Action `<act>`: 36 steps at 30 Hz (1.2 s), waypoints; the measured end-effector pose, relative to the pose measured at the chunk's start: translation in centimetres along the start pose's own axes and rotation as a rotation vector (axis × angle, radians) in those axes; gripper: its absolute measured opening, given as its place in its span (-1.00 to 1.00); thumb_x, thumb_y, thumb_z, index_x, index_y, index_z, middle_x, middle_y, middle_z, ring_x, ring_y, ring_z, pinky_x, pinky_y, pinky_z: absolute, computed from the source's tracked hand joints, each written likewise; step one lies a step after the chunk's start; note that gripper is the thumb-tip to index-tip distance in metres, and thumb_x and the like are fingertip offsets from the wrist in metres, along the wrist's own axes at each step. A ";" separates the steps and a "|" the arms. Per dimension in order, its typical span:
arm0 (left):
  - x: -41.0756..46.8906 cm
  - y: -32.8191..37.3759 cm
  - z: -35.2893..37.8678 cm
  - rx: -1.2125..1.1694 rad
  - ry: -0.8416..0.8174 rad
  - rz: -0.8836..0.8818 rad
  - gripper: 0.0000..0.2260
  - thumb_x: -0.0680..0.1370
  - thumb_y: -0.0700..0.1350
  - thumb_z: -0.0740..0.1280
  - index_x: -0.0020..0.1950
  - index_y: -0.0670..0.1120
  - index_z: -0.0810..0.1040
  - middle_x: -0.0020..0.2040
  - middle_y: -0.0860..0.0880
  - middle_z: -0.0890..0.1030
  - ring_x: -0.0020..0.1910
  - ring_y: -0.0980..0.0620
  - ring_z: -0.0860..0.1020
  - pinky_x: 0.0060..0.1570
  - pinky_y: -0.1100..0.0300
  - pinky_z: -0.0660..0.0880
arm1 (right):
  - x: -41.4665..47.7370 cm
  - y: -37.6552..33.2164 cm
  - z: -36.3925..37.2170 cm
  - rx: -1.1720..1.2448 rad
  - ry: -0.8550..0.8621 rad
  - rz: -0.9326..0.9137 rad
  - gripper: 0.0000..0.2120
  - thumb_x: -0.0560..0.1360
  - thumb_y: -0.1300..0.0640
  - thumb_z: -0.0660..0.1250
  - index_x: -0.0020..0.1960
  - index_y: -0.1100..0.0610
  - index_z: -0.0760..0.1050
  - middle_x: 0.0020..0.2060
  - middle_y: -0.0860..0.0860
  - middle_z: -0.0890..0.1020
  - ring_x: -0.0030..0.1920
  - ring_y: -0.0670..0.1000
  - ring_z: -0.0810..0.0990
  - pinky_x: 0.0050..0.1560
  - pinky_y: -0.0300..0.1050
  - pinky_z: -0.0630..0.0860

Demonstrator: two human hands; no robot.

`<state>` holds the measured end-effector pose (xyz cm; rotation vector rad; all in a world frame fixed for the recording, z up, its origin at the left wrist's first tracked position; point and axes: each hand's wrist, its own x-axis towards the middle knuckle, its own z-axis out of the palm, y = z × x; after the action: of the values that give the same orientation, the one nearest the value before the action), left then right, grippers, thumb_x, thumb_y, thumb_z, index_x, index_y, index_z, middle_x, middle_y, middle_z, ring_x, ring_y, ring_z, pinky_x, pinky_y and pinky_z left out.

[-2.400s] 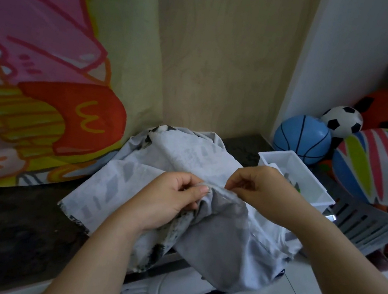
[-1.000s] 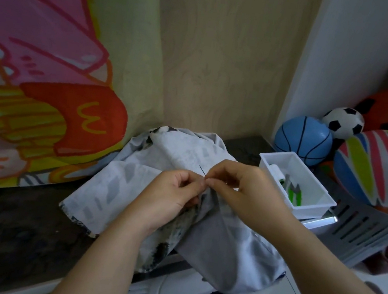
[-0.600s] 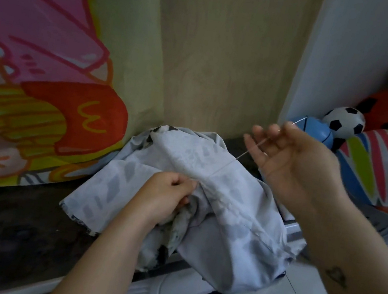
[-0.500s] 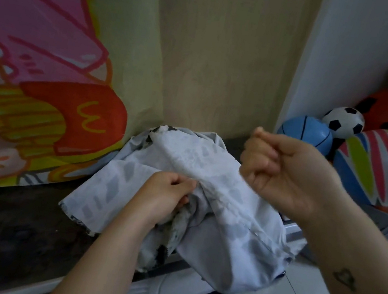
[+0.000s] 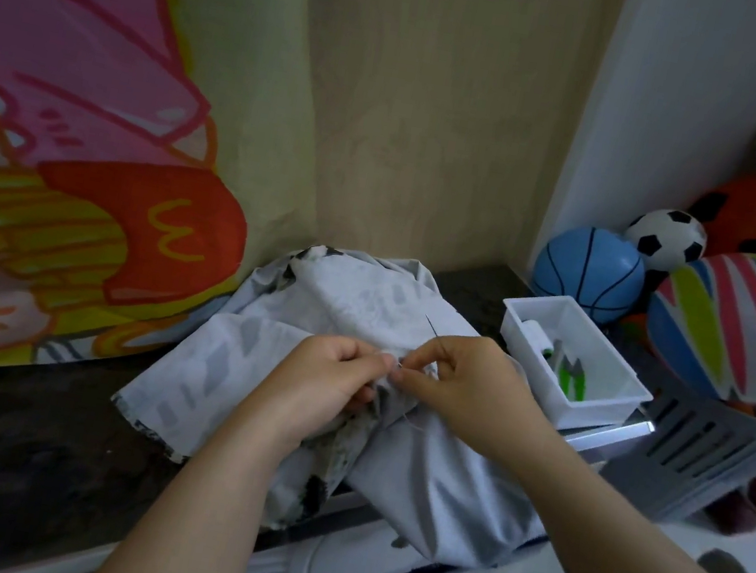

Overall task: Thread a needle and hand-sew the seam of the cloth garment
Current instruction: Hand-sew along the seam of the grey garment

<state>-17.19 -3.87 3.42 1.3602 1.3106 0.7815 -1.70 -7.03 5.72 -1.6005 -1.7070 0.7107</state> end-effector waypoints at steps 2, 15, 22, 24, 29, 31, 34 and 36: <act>0.1 0.0 -0.1 -0.011 0.006 -0.006 -0.82 0.51 0.02 0.37 -0.25 0.01 0.67 -0.41 0.09 0.56 -0.28 0.11 0.53 -0.05 0.11 0.50 | 0.2 0.1 -0.2 0.056 -0.005 -0.029 -0.86 0.44 0.09 0.43 -0.19 0.16 0.61 -0.69 -0.17 0.35 -0.60 -0.16 0.33 -0.52 -0.37 0.22; 0.6 -0.1 -0.1 0.083 0.081 -0.069 -0.80 0.57 -0.08 0.31 -0.22 -0.09 0.61 -0.42 0.00 0.50 -0.41 0.09 0.42 -0.38 0.32 0.39 | 0.0 -2.5 -3.2 1.556 -0.307 0.245 -0.86 0.42 0.21 0.28 -0.31 0.16 0.45 -0.49 -0.08 0.06 -0.58 -0.15 0.13 -0.23 -0.03 0.64; 0.7 -0.2 0.0 0.203 0.118 0.022 -0.77 0.56 -0.05 0.30 -0.14 -0.18 0.64 -0.33 -0.04 0.59 -0.29 0.04 0.51 -0.21 0.20 0.42 | -0.5 -1.9 -3.9 1.514 -0.709 0.284 -0.86 0.39 0.21 0.45 -0.15 0.21 0.50 -0.47 -0.07 0.12 -0.52 -0.14 0.14 -0.17 0.07 0.64; 0.7 -0.3 -0.1 0.240 0.110 0.070 -0.79 0.56 -0.03 0.31 -0.18 -0.10 0.62 -0.27 -0.03 0.62 -0.25 0.06 0.54 -0.21 0.22 0.43 | -0.6 -2.1 -4.0 1.083 -0.574 0.297 -0.83 0.47 0.07 0.33 -0.08 0.19 0.49 -0.47 -0.05 0.11 -0.53 -0.14 0.14 -0.15 0.02 0.64; -0.1 -0.1 -0.4 0.309 0.115 0.243 -0.85 0.55 -0.04 0.35 -0.20 -0.02 0.60 -0.29 0.09 0.59 -0.30 0.22 0.52 -0.25 0.39 0.41 | 0.4 -0.3 -3.4 0.055 -0.128 0.156 -0.83 0.53 -0.03 0.28 0.06 0.00 0.53 -0.17 0.01 0.60 -0.27 -0.02 0.60 -0.30 -0.37 0.51; -0.5 0.2 -0.4 0.349 0.103 0.318 -0.89 0.54 -0.05 0.36 -0.18 0.02 0.61 -0.27 0.12 0.61 -0.27 0.27 0.54 -0.26 0.45 0.41 | 0.6 0.5 -3.1 -0.065 -0.090 0.105 -0.77 0.49 -0.05 0.34 0.12 -0.02 0.53 -0.21 0.01 0.61 -0.28 -0.11 0.58 -0.35 -0.46 0.38; -1.2 0.7 -0.4 0.374 0.069 0.386 -0.89 0.54 -0.07 0.36 -0.18 0.09 0.59 -0.27 0.15 0.60 -0.25 0.32 0.53 -0.26 0.47 0.40 | 0.7 1.0 -2.4 -0.141 -0.145 0.034 -0.71 0.42 -0.11 0.41 0.05 0.03 0.58 -0.48 -0.13 0.40 -0.51 -0.27 0.41 -0.42 -0.45 0.32; -1.6 0.9 -0.4 0.392 0.067 0.410 -0.88 0.54 -0.07 0.37 -0.18 0.11 0.58 -0.25 0.16 0.60 -0.23 0.32 0.53 -0.24 0.47 0.41 | 0.9 1.2 -2.2 -0.172 -0.156 -0.008 -0.75 0.41 -0.09 0.42 -0.07 0.08 0.64 -0.52 -0.11 0.37 -0.54 -0.23 0.37 -0.46 -0.42 0.28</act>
<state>-17.62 -5.14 4.72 1.9723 1.2978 0.8765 0.77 -6.17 6.24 -1.6911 -1.9310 0.7177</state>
